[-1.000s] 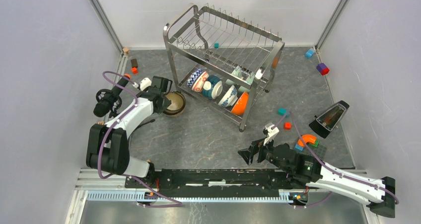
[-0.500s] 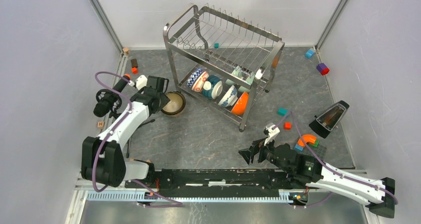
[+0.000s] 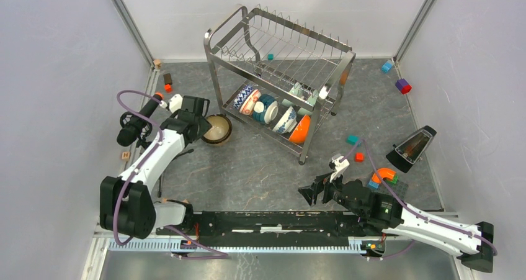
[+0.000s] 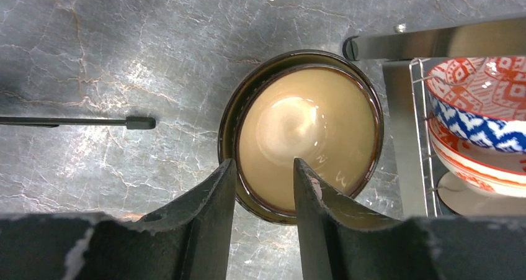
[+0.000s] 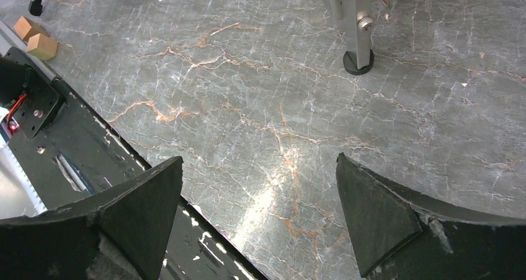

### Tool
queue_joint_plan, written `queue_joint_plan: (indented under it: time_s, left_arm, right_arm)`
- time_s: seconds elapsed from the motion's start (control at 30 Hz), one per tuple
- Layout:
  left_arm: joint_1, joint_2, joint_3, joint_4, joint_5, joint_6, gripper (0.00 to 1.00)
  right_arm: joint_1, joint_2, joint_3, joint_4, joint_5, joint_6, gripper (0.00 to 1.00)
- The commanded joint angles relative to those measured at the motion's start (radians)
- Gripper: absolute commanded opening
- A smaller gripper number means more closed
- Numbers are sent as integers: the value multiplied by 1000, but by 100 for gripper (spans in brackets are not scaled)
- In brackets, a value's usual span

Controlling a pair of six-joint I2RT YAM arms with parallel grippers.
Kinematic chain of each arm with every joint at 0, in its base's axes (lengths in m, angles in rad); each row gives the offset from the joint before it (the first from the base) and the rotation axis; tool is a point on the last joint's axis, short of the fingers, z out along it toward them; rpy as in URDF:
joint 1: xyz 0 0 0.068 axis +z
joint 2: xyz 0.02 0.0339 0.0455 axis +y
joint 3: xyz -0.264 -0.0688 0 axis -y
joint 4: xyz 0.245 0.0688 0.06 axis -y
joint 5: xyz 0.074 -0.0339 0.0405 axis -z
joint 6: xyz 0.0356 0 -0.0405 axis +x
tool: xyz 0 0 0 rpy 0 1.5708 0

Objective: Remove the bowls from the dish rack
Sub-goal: Place the bowl with the bowl.

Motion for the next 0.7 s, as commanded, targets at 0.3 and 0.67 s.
queue_joint_plan:
  time_s: [0.3,0.67]
  left_arm:
    - [-171,-304,2,-12,97,157,72]
    - [-529,-492,-121,129,90,308,85]
  right_arm:
    - [3,-13,132,-89,74,-79,98]
    - [2,16,251,-64,236,-149,98]
